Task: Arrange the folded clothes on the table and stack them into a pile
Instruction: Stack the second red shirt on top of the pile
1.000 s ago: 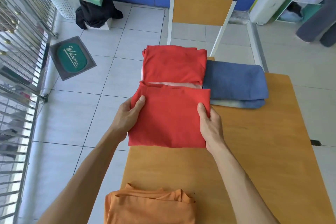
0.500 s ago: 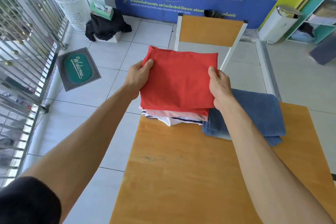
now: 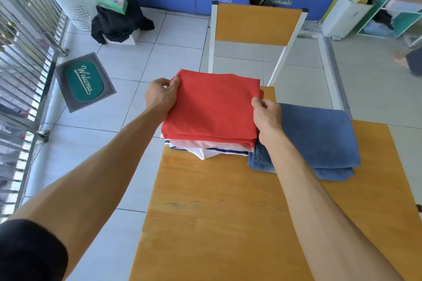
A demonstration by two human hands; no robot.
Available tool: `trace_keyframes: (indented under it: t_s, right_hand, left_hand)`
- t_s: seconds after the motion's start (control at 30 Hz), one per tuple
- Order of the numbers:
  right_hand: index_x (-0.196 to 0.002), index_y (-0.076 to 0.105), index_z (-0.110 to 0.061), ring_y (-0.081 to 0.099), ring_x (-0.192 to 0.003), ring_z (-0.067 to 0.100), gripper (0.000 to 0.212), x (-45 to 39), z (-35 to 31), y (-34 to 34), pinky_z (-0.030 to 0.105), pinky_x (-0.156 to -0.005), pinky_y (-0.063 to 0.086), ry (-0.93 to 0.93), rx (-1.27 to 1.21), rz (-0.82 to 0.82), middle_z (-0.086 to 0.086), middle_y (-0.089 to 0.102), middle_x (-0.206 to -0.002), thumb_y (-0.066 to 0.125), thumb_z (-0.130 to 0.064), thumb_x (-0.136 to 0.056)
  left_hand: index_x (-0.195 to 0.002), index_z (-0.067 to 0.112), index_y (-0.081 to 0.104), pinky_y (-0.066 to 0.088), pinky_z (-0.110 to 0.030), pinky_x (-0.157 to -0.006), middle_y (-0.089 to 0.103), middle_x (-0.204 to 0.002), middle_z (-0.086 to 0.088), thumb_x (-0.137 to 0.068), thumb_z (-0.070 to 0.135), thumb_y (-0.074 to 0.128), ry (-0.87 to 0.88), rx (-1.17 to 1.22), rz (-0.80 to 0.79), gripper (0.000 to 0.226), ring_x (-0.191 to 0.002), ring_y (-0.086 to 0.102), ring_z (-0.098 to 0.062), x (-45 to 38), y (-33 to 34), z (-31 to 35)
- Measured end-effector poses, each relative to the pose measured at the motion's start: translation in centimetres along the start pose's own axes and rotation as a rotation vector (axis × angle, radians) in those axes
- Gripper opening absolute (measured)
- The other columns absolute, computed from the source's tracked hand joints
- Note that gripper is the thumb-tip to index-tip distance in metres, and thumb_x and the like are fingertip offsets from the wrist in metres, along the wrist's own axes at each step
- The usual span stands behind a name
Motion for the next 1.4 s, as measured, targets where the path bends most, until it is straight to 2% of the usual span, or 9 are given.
trace_keyframes:
  t_s: [0.2,0.3,0.4,0.57,0.83,1.0,1.17,1.27,1.4]
  right_hand:
    - [-0.117,0.068,-0.015,0.064,-0.108,0.014,0.024,0.2,-5.0,-2.0,0.022,-0.087,0.05,-0.322,0.155,0.267,-0.004,0.069,-0.117,0.052,-0.013,-0.099]
    - [-0.121,0.07,-0.02,0.056,-0.127,0.021,0.029,0.4,-8.2,1.0,0.037,-0.104,0.047,-0.626,0.404,0.118,-0.006,0.068,-0.128,0.049,-0.021,-0.101]
    - [-0.138,0.059,-0.027,0.026,-0.151,0.03,0.043,-0.4,-6.0,5.3,0.06,-0.117,0.023,-0.611,0.876,-0.125,-0.004,0.051,-0.15,0.031,-0.036,-0.106]
    - [-0.161,0.022,-0.032,0.001,-0.158,0.024,0.056,-1.1,-0.9,6.9,0.063,-0.122,0.003,-0.587,1.053,-0.219,-0.003,0.018,-0.17,0.015,-0.047,-0.108]
    - [-0.163,0.015,-0.028,-0.006,-0.158,0.028,0.056,-0.1,-1.9,6.6,0.064,-0.122,0.0,-0.549,1.112,-0.287,0.002,0.009,-0.172,0.017,-0.044,-0.109]
    - [-0.159,0.028,-0.015,0.001,-0.158,0.025,0.059,3.9,-4.3,4.7,0.063,-0.122,0.005,-0.598,0.997,-0.208,0.004,0.02,-0.17,0.04,-0.037,-0.106]
    - [-0.15,0.044,-0.014,0.017,-0.157,0.022,0.051,13.0,-1.1,1.7,0.056,-0.121,0.018,-0.584,0.76,-0.182,0.002,0.039,-0.162,0.053,-0.026,-0.101]
    - [-0.144,0.051,-0.014,0.037,-0.147,0.025,0.047,18.9,3.3,-0.1,0.052,-0.116,0.031,-0.544,0.698,-0.248,0.003,0.052,-0.151,0.057,-0.024,-0.099]
    - [-0.147,0.048,-0.017,0.044,-0.138,0.025,0.047,25.6,10.4,-2.4,0.04,-0.112,0.04,-0.302,0.689,-0.378,0.003,0.055,-0.146,0.054,-0.031,-0.103]
  left_hand:
    - [-0.117,0.018,0.056,0.038,-0.04,-0.092,0.057,-0.121,-0.009,-0.09,0.034,0.048,0.271,-0.319,0.242,0.032,-0.115,0.051,-0.03,2.0,-0.6,3.1]
    - [-0.121,0.018,0.063,0.034,-0.04,-0.1,0.06,-0.129,-0.004,-0.092,0.019,0.042,0.679,-0.354,0.251,0.036,-0.121,0.051,-0.027,3.9,1.1,6.4]
    - [-0.131,0.018,0.058,0.027,-0.047,-0.113,0.054,-0.142,-0.005,-0.099,0.03,0.035,0.826,-0.514,0.046,0.042,-0.139,0.04,-0.026,4.8,4.2,5.4]
    - [-0.151,0.029,0.033,0.009,-0.051,-0.121,0.026,-0.162,-0.003,-0.104,0.046,0.019,0.67,-0.655,-0.091,0.053,-0.151,0.015,-0.023,4.3,6.0,0.8]
    - [-0.155,0.029,0.022,0.004,-0.055,-0.12,0.009,-0.165,-0.007,-0.104,0.044,0.022,0.562,-0.687,-0.225,0.053,-0.153,0.0,-0.027,4.9,5.4,1.7]
    - [-0.154,0.017,0.026,0.003,-0.049,-0.122,0.014,-0.164,-0.01,-0.103,0.032,0.033,0.436,-0.426,-0.178,0.053,-0.153,0.002,-0.025,8.0,3.0,1.5]
    - [-0.155,0.019,0.024,0.022,-0.042,-0.12,0.029,-0.161,-0.003,-0.101,0.028,0.042,0.344,-0.203,-0.167,0.057,-0.151,0.018,-0.021,16.1,-1.5,-3.4]
    - [-0.147,0.023,0.04,0.04,-0.03,-0.101,0.054,-0.144,0.0,-0.099,0.025,0.048,0.206,-0.153,-0.184,0.049,-0.13,0.051,-0.018,22.1,-4.7,-8.6]
    - [-0.126,0.019,0.062,0.045,-0.026,-0.089,0.069,-0.119,0.002,-0.094,0.016,0.056,0.086,-0.158,-0.249,0.033,-0.11,0.064,-0.016,29.2,-8.7,-15.8]
Point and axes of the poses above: each hand's wrist, its own x-axis away from the middle knuckle, its own y-axis out of the palm, z = x × y, the point moved 6 cm from there along -x, towards the middle knuckle
